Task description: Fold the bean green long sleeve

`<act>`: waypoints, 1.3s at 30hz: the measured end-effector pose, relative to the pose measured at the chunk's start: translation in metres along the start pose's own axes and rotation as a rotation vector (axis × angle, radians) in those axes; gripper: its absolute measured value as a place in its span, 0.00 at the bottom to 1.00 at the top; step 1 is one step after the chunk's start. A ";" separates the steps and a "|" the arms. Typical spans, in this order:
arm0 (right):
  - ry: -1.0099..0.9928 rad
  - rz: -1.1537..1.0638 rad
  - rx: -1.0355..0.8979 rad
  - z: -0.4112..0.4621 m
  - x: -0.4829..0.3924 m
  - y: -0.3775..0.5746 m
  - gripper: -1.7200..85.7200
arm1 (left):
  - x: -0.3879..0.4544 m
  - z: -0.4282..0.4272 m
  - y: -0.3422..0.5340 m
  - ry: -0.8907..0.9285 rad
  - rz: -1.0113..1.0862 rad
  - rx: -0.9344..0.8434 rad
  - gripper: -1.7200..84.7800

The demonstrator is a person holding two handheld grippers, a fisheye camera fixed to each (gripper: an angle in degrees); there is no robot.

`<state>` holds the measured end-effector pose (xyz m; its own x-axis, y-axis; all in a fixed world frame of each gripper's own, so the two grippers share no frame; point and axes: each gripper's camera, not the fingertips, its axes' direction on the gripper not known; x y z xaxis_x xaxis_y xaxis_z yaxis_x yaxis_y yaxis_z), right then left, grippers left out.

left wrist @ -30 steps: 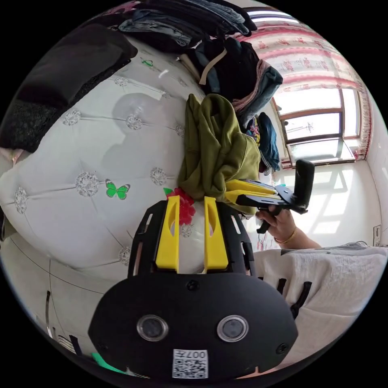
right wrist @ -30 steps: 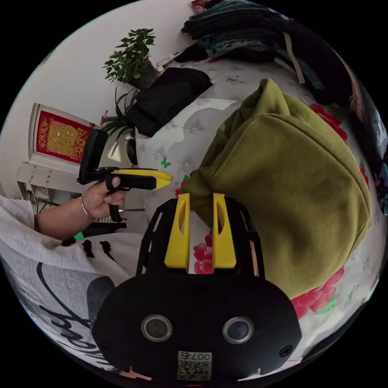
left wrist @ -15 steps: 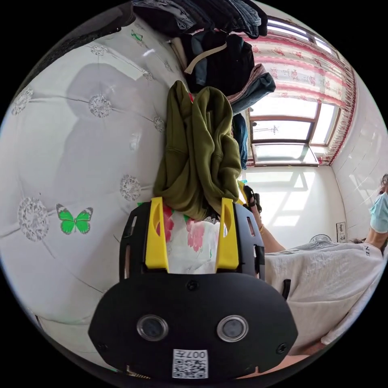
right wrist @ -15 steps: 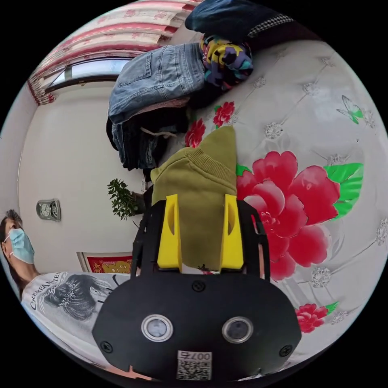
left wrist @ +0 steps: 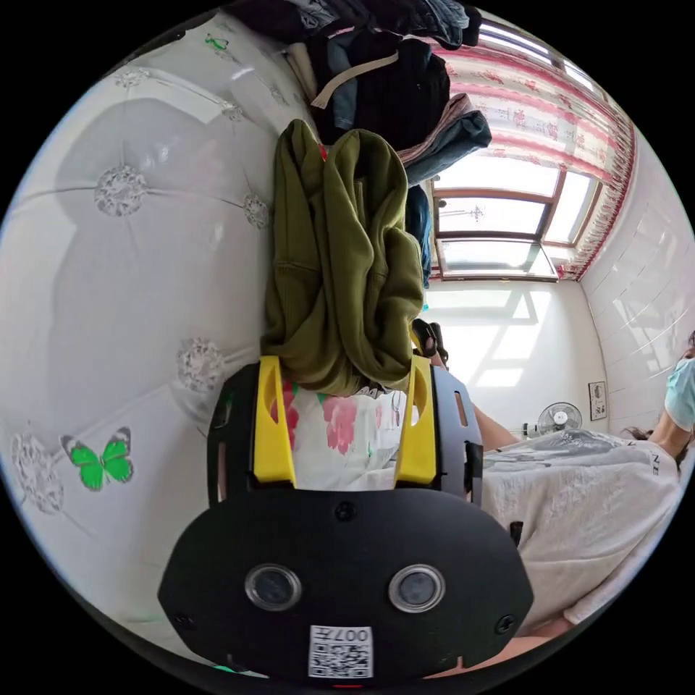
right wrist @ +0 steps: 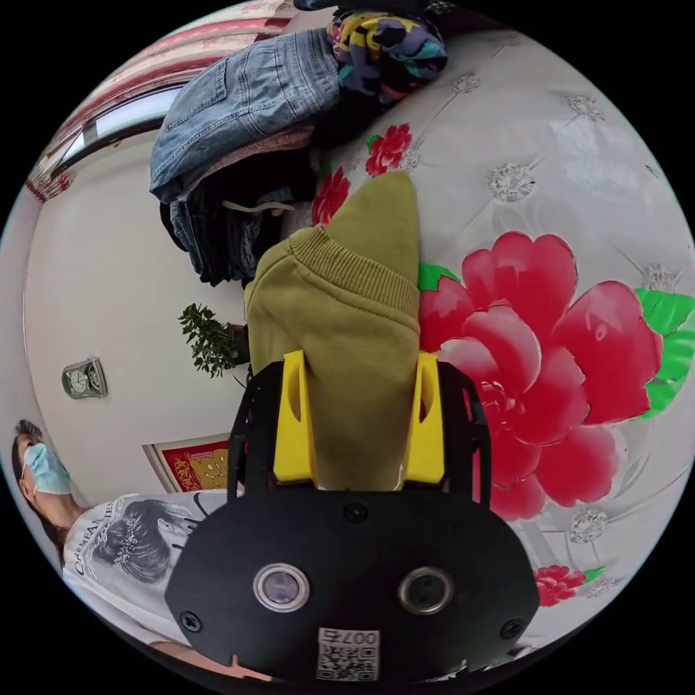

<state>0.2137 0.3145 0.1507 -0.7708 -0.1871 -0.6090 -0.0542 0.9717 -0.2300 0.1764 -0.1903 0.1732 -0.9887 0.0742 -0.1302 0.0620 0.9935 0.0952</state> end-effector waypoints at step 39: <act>0.990 -0.833 -0.568 0.226 -0.203 0.154 0.05 | 0.160 -0.126 0.044 -0.862 0.202 0.387 0.02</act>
<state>0.5053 0.4698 0.0673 -0.4945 -0.7802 0.3831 -0.7697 0.5978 0.2240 0.0035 -0.1455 0.2805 -0.5244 0.1313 -0.8413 0.4129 0.9033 -0.1165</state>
